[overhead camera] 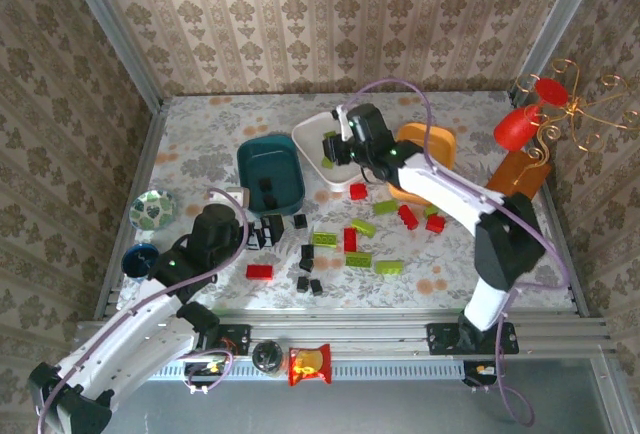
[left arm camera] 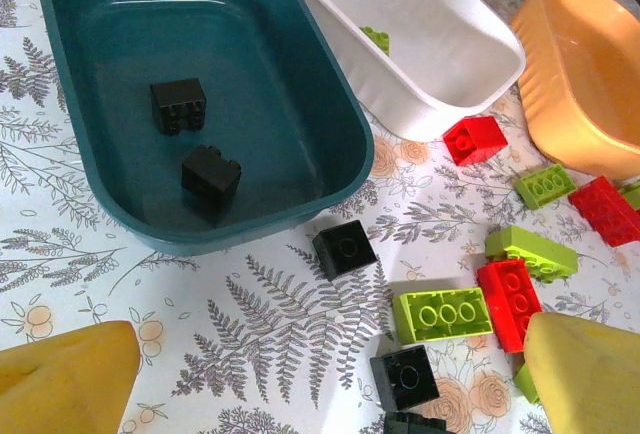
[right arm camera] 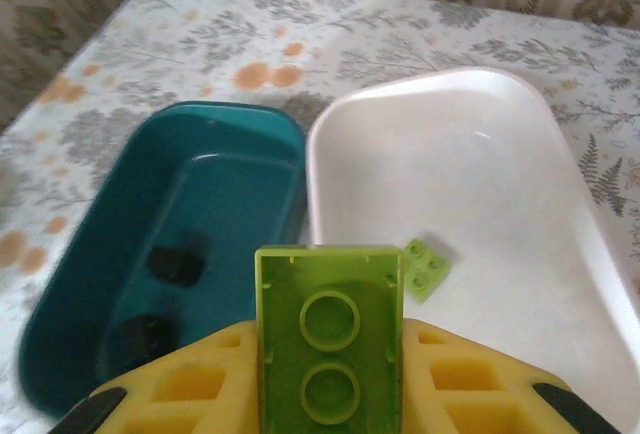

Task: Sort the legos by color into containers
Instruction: Place the lego in the container, then pick up the lego from the center of the table.

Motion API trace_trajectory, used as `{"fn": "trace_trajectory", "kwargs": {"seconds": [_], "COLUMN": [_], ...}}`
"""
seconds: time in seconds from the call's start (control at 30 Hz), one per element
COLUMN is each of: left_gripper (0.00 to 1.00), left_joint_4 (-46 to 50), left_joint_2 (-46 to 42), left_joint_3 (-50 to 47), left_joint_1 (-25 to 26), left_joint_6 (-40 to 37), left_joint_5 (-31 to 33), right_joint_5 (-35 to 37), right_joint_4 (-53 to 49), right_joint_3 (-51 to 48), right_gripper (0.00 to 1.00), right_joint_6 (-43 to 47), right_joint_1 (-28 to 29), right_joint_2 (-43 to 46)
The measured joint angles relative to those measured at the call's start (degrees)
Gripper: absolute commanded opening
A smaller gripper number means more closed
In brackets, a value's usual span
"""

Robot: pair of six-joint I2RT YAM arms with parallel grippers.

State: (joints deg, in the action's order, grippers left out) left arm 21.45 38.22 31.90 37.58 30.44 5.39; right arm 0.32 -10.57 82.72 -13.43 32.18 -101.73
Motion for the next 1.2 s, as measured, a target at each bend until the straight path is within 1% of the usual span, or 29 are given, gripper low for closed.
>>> {"fn": "trace_trajectory", "kwargs": {"seconds": [0.1, 0.17, 0.2, 0.23, 0.33, 0.4, 0.47, 0.57, 0.67, 0.77, 0.87, 0.97, 1.03, 1.2], "left_gripper": [1.00, 1.00, 1.00, 1.00, 1.00, 1.00, 1.00, 0.99, 0.96, 0.93, 0.92, 0.88, 0.86, 0.86], "left_joint_4": [0.02, 0.00, 0.02, 0.00, -0.02, -0.17, -0.57, -1.40, -2.05, -2.86, -4.48, -6.84, -8.44, -13.92], "left_joint_2": [0.17, 0.79, 1.33, 1.95, 4.02, 5.27, 6.45, 9.09, 13.00, 18.51, 25.29, 31.69, 35.41, 43.65], "left_joint_3": [-0.02, -0.02, -0.02, -0.02, -0.02, -0.02, -0.02, 0.00, 0.37, 1.90, 4.63, 7.02, 8.04, 8.52], "left_joint_1": [0.00, 0.00, 0.00, 0.00, 0.02, 0.15, 0.26, 0.48, 1.51, 3.78, 6.71, 9.73, 11.17, 13.11], "left_joint_6": [0.00, 0.00, 0.00, 0.00, -0.02, -0.04, -0.22, -0.74, -1.77, -2.73, -3.69, -4.20, -4.44, -4.33], "left_joint_5": [-0.11, -0.39, -0.52, -0.79, -1.55, -2.01, -2.80, -3.69, -3.98, -3.23, -1.38, 1.42, 3.34, 8.11], "right_joint_5": [1.84, 2.69, 2.93, 3.08, 3.13, 2.91, 2.49, 1.84, 1.38, 1.36, 1.38, 1.40, 1.46, 2.27], "right_joint_4": [-3.54, -6.05, -7.23, -8.61, -11.98, -12.85, -12.90, -12.02, -10.19, -7.54, -4.22, -1.81, -1.20, -0.94], "right_joint_3": [6.91, 10.45, 11.89, 13.40, 17.00, 17.97, 17.94, 15.28, 7.93, -0.48, -9.11, -16.44, -19.67, -23.58], "right_gripper": [0.27, 0.31, 0.34, 0.40, 0.64, 0.69, 0.71, 0.72, 0.72, 0.73, 0.73, 0.73, 0.73, 0.73], "right_joint_6": [-0.44, -0.94, -1.40, -1.68, -2.51, -2.62, -2.89, -3.21, -3.52, -4.31, -5.22, -6.54, -6.97, -7.82], "right_joint_1": [-1.42, -2.25, -2.58, -2.93, -3.61, -3.85, -3.87, -3.63, -3.02, -1.75, -0.28, 0.66, 0.66, 0.59], "right_joint_2": [-8.04, -12.52, -14.25, -15.96, -18.93, -19.15, -18.45, -15.45, -8.63, -0.44, 7.52, 13.62, 16.20, 19.67]}}
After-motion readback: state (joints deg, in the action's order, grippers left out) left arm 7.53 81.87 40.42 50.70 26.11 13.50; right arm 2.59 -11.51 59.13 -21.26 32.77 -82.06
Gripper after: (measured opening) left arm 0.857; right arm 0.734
